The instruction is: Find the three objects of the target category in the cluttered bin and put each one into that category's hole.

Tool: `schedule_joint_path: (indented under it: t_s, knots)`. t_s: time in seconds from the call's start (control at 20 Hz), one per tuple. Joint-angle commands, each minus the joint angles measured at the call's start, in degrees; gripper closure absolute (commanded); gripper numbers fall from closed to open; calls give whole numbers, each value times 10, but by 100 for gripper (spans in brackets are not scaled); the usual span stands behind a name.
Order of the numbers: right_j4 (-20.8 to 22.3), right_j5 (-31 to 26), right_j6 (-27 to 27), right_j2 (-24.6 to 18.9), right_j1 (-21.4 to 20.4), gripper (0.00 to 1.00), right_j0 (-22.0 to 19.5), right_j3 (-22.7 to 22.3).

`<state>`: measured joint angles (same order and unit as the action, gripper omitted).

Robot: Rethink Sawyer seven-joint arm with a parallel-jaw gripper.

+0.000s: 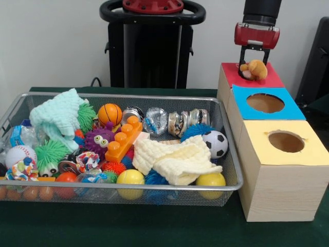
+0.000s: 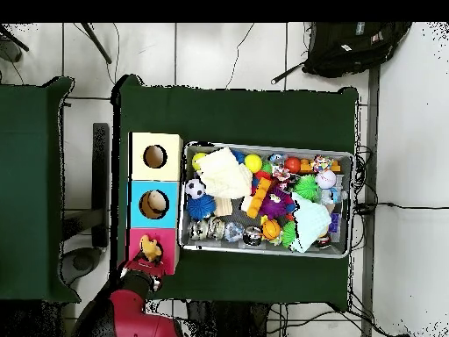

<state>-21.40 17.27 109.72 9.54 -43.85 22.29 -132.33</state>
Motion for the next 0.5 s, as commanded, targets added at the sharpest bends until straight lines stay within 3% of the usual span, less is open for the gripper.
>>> schedule_joint_path:
  t_s: [0.05,0.1,0.5]
  knots:
    - [15,-42,120,-45,-5,0,-22,-22]
    - [15,-40,118,-44,-5,100,-22,-22]
    - [8,-58,115,-46,-12,100,-23,-25]
